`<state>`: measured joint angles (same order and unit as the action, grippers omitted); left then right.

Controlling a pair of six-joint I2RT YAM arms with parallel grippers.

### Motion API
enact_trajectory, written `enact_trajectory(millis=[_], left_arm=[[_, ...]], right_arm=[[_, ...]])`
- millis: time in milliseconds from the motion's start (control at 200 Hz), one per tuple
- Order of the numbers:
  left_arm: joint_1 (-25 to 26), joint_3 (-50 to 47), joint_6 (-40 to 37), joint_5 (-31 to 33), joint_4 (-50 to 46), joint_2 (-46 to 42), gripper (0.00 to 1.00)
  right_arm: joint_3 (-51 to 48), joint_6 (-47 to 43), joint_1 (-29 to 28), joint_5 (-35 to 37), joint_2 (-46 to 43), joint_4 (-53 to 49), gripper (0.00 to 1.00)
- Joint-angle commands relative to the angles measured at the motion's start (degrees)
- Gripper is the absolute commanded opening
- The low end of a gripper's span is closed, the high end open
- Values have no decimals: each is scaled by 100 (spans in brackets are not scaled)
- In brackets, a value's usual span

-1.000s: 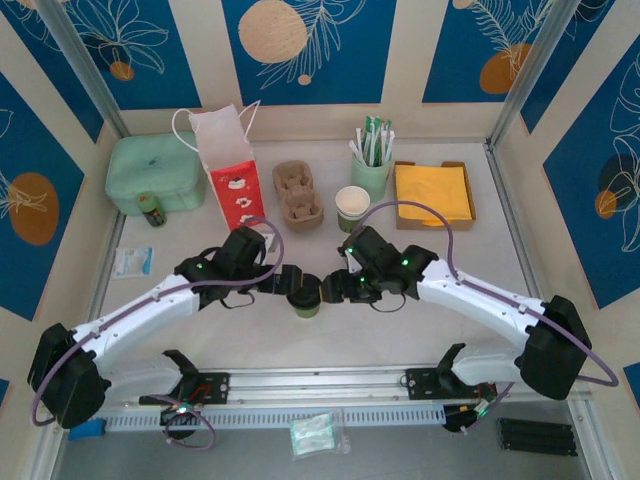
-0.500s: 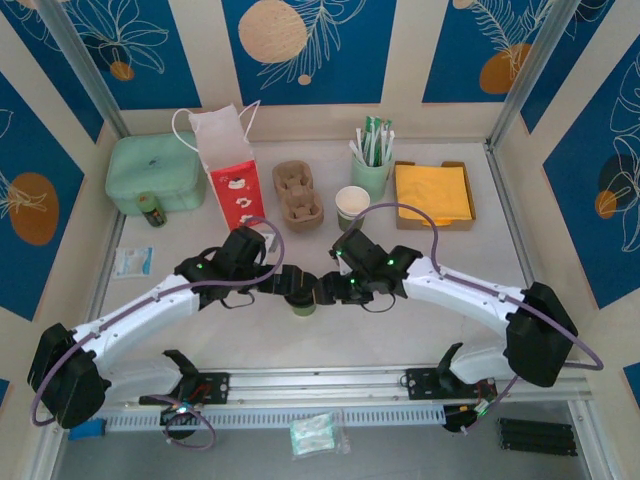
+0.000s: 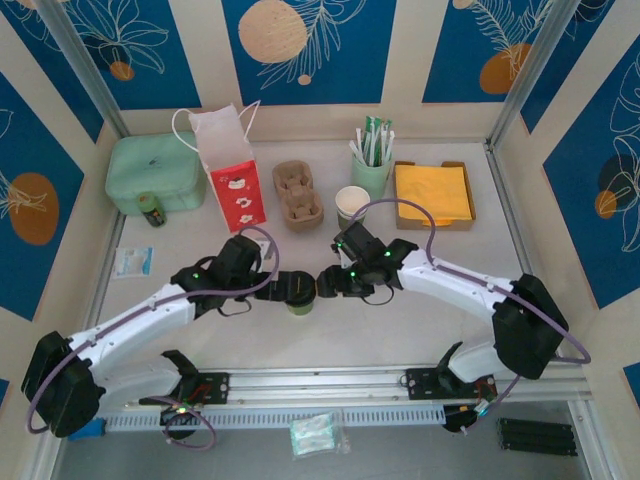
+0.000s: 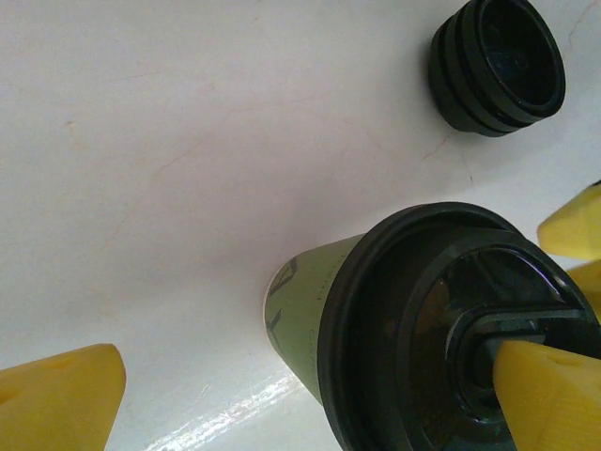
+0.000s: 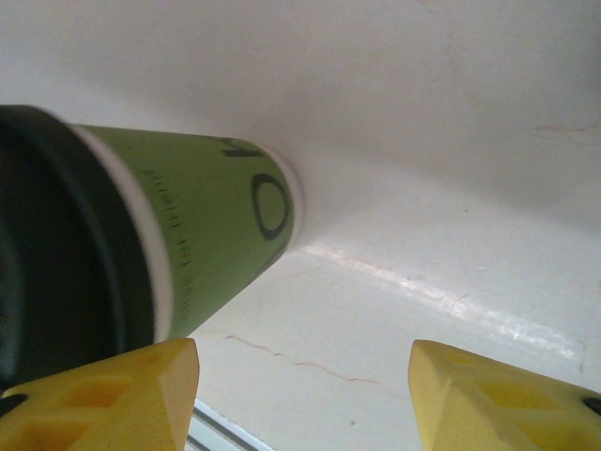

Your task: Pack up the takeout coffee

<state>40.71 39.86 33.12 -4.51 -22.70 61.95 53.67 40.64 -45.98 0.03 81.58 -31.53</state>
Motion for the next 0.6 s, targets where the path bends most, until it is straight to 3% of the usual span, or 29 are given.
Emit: enact_trajectory(millis=[0, 595], left_arm=[[-50, -214, 127, -72, -18, -93, 99], [-46, -294, 203, -58, 41, -236, 99]], right_arm=[[17, -107, -26, -54, 141, -79, 61], [125, 374, -389, -99, -663, -124, 61]])
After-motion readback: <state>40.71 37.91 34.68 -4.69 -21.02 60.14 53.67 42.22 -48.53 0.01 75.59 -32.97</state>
